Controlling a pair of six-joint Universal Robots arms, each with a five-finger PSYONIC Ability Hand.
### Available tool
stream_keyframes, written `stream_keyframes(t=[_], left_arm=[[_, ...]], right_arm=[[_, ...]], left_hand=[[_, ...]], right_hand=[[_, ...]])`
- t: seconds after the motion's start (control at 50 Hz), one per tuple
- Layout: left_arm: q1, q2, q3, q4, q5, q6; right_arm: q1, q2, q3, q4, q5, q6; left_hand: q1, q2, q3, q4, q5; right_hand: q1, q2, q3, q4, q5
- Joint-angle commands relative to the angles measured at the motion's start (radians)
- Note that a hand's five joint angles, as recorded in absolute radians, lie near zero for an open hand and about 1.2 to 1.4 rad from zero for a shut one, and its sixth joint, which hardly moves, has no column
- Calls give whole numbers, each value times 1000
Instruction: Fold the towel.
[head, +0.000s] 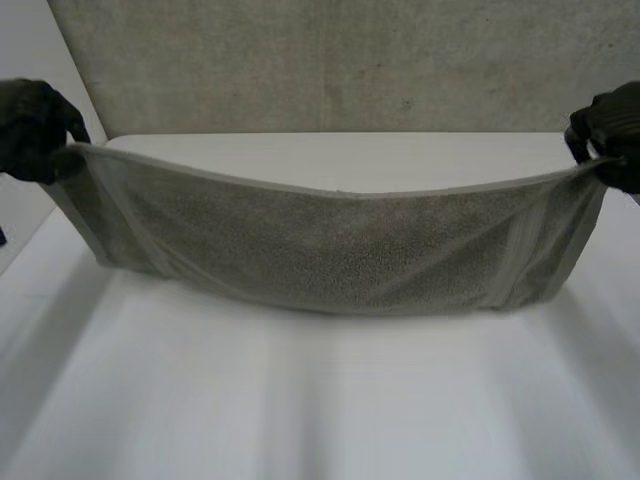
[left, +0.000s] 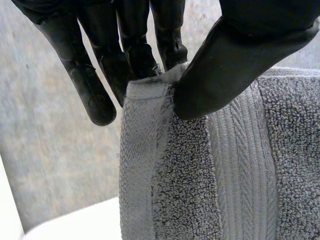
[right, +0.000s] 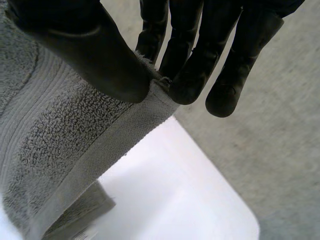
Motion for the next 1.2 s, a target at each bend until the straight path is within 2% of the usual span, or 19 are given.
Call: stream_keyframes(t=[0.02,0.06,0.08,0.18,0.24,0.34,0.46,0.48,0.5,0.52,0.62,0.78,0.88,0.96,1.0,1.04,1.06,1.1,1.2], left_arm=[[-65,-286,103,46,-21,4],[-82,-353,143,45,-24,6],[-82,-354,144,45,-24,6],[-129,-568,301,-18,-65,26],[-137,-610,337,-40,-79,47],[-159,-728,441,-101,-157,165],[-171,-766,484,-116,-211,207],[-174,-768,487,-118,-217,210],[-177,-765,487,-118,-223,210],[-177,-765,487,-118,-223,210],[-191,-746,489,-121,-222,210],[-185,-622,452,-143,-214,210],[-172,-491,317,-135,-206,213],[-172,-452,238,-114,-202,224],[-172,-441,202,-92,-197,248],[-169,-440,138,-48,-194,329],[-169,-440,137,-47,-194,330],[-157,-458,92,-21,-199,423],[-152,-519,62,3,-210,533]], right_arm=[[32,208,-94,-17,33,9],[83,330,-181,-16,79,9],[83,331,-182,-16,79,9],[146,497,-310,-17,190,6],[150,530,-330,-19,202,8],[195,631,-398,-52,230,14],[204,659,-416,-91,280,32],[206,660,-416,-100,294,41],[207,657,-412,-112,303,54],[207,657,-412,-112,303,54],[207,631,-413,-134,307,109],[206,464,-323,-138,282,161],[196,290,-110,-144,274,144],[192,220,40,-170,253,112],[192,179,128,-207,247,75],[192,98,319,-316,250,-23],[192,97,320,-316,250,-23],[187,55,473,-449,250,-110],[160,41,613,-594,256,-155]], left_hand=[[134,44,52,36,83],[134,44,52,36,83],[134,44,52,36,83],[134,44,52,36,83],[134,44,52,36,83],[134,44,52,36,83],[87,-3,6,-11,36],[-494,-584,-576,-592,-545],[-1081,-1171,-1163,-1179,-1132],[-1087,-1177,-1169,-1185,-1138],[-1087,-1177,-1169,-1185,-1138],[-1087,-1177,-1169,-1185,-1138],[-1084,-1174,-1166,-1182,-1135],[-1084,-1174,-1166,-1182,-1135],[-1084,-1174,-1166,-1182,-1135],[-1084,-1174,-1166,-1182,-1135],[-1084,-1174,-1166,-1182,-1135],[-1081,-1172,-1163,-1179,-1132],[-1081,-1172,-1163,-1179,-1132]], right_hand=[[68,87,58,62,58],[68,87,58,62,58],[68,87,58,62,58],[68,87,58,62,58],[68,87,58,62,58],[68,87,58,62,58],[68,87,58,62,58],[-375,-357,-385,-381,-385],[-1109,-1091,-1119,-1115,-1119],[-1117,-1098,-1127,-1123,-1127],[-1153,-1135,-1163,-1159,-1163],[-1153,-1135,-1163,-1159,-1163],[-1153,-1135,-1163,-1159,-1163],[-1153,-1135,-1163,-1159,-1163],[-1153,-1135,-1163,-1159,-1163],[-1153,-1135,-1163,-1159,-1163],[-1153,-1135,-1163,-1159,-1163],[-1153,-1135,-1163,-1159,-1163],[-1153,-1135,-1163,-1159,-1163]])
